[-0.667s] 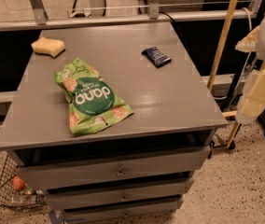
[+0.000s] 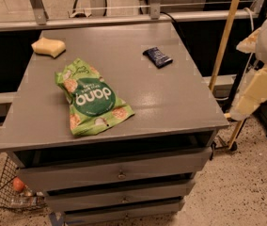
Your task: Move rxbar blueberry near green rice chip bag
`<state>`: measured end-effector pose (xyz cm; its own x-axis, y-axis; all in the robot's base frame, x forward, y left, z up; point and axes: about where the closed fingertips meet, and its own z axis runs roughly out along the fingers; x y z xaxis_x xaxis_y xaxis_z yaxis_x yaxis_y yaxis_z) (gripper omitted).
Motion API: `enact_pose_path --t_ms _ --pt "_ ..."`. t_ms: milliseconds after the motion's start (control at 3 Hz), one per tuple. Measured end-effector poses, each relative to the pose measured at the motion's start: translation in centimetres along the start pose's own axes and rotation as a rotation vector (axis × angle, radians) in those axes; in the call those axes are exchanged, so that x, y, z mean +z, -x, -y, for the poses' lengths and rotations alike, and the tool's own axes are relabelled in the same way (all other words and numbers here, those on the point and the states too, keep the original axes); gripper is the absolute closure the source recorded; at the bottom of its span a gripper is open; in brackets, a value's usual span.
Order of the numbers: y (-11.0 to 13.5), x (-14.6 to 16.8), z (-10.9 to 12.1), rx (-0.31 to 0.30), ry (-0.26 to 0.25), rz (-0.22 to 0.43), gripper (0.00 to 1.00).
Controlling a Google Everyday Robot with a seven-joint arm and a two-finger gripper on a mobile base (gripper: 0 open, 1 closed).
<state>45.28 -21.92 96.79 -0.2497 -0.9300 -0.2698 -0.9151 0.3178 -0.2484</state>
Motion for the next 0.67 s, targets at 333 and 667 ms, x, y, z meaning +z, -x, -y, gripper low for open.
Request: enact_pose_path --t_ms 333,667 --pt "0.8 4.5 6.2 0.139 -0.035 0.195 0.00" --pt "2.5 9.1 13.1 0.250 -0.079 0.377 0.00"
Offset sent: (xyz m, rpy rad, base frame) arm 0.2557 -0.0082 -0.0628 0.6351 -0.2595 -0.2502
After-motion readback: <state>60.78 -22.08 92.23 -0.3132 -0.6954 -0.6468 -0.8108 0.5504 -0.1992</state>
